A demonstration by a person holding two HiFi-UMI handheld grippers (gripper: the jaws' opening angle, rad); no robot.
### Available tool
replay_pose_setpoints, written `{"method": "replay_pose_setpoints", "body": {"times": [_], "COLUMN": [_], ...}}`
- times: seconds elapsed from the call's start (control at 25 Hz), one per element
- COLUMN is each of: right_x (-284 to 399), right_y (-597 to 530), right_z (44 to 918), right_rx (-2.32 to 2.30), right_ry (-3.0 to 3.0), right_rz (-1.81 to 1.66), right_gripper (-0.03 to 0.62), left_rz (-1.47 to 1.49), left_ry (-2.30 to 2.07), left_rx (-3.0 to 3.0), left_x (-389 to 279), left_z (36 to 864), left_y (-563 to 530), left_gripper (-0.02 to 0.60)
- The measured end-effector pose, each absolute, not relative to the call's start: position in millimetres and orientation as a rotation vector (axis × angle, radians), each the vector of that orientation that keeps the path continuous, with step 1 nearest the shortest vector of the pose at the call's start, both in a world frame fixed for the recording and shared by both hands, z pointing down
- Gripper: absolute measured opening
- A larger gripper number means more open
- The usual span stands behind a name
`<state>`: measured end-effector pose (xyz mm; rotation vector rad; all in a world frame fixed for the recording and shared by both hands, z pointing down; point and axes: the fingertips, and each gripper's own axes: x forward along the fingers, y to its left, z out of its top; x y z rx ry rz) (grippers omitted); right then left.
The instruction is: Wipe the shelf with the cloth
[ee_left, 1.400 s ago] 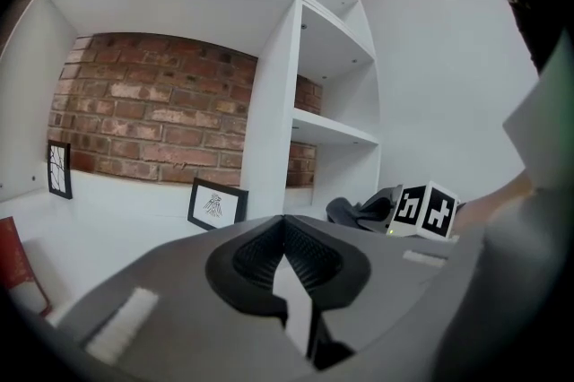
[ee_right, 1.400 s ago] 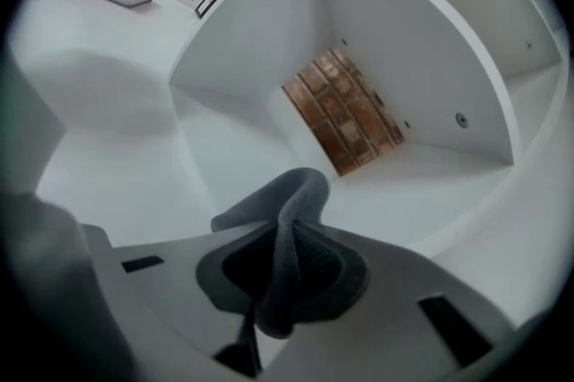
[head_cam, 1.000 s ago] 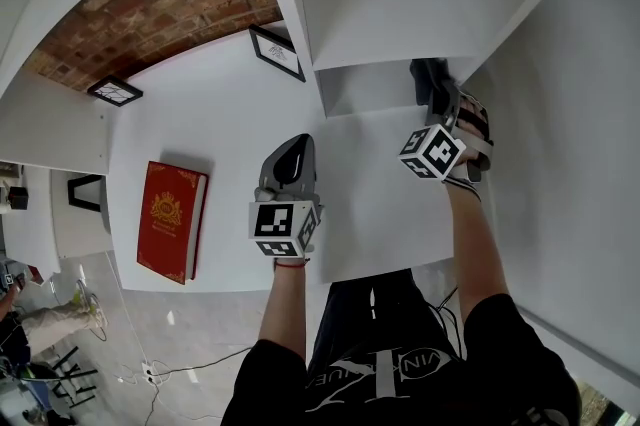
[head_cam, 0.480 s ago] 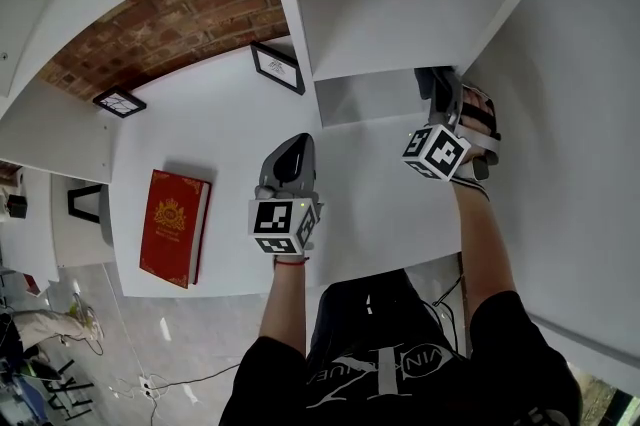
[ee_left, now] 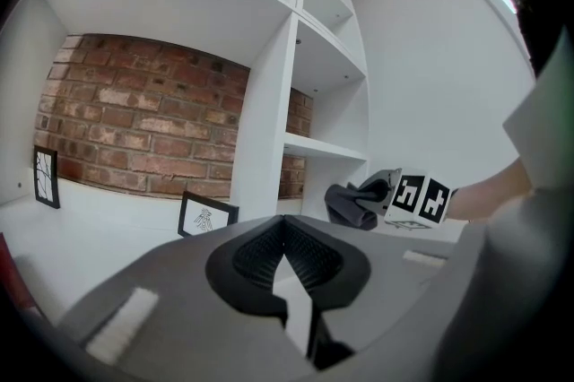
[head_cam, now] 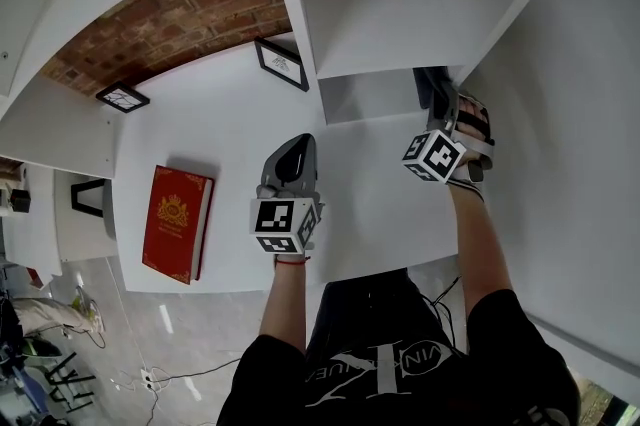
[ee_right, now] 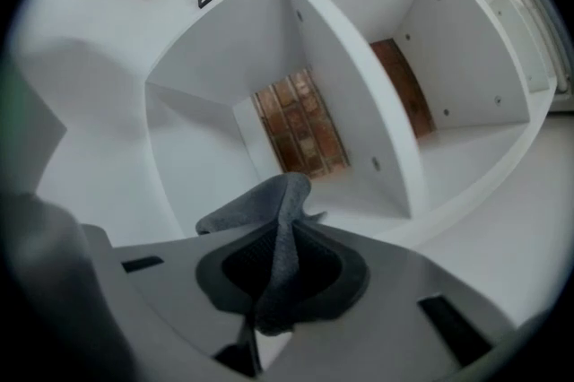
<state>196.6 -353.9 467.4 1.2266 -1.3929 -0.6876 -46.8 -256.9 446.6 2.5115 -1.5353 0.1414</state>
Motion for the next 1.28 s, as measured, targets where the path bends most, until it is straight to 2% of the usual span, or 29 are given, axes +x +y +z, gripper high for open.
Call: {"method": "replay_pose_setpoints", "body": {"times": [0.2,0.44,0.84,1.28], "right_x": [203.1,197.8,171.8,147.4], "right_y": [-346.2,-333.1,-286.3,-227.4], "right_z": [515.9,517.7,440.0,359.1], "right_rx": [1.174,1.203,1.303,1.212], "right_ry": [-1.427,-1.635,-2.194,-2.530], "right_rz": [-0.542,-0.329,0.021,0.036], "right_gripper": [0.043,0.043,0.043,0.043], "left_rz": [0.165,0.169,0.147,0.033], "left_ry": [-1.582,-1.616,-1.613,-1.688], "left_rx": [2.482,2.458,2.505,2.512], "left_x": [-69.0,-86.5,-71.8,-65.4], "left_z": [451.5,453.5,429.7,379.5], "left_y": [-252.9,-249.9,-233.4,-203.9], "left_gripper": [0.011,0.011,0.011,0.011]}}
